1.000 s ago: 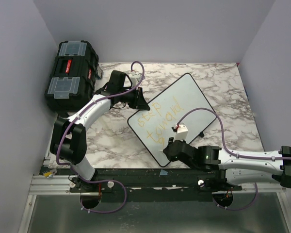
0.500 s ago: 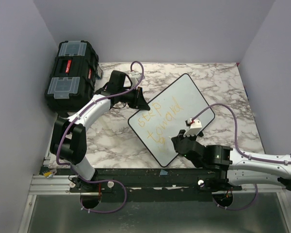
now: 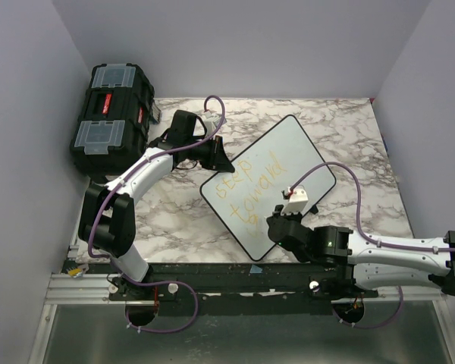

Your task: Write a sentence on the whiteboard

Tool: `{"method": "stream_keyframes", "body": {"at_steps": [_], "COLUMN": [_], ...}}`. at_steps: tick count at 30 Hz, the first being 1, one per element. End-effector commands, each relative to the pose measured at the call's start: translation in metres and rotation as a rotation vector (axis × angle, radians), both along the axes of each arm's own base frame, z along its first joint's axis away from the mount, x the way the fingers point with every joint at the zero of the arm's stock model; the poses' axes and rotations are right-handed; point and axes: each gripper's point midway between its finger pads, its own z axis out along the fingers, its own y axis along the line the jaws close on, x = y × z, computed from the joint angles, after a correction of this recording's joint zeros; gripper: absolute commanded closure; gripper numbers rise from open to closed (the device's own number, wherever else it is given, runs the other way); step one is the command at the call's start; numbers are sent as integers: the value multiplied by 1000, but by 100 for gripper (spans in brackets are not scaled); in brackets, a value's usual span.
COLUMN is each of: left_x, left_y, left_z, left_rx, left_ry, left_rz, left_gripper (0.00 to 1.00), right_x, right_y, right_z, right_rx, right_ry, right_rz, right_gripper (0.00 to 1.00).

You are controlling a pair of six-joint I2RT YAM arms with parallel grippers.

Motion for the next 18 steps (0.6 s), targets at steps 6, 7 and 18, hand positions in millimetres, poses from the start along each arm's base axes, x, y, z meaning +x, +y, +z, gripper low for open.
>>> {"method": "stream_keyframes", "body": {"at_steps": [6, 7, 18], "left_x": [10, 10, 9], "left_y": [8, 8, 7], "left_z": [-2, -2, -2], "left_rx": [70, 69, 64], "left_ry": [-121, -121, -118], "left_rz": [19, 18, 13], "left_gripper": [100, 100, 100], "right_x": [7, 8, 3], "right_y": [12, 12, 4], "right_z": [12, 12, 8], "right_rx": [8, 3, -11], "right_ry": [-40, -44, -7], "right_rz": [10, 7, -3], "right_gripper": [99, 99, 99]}}
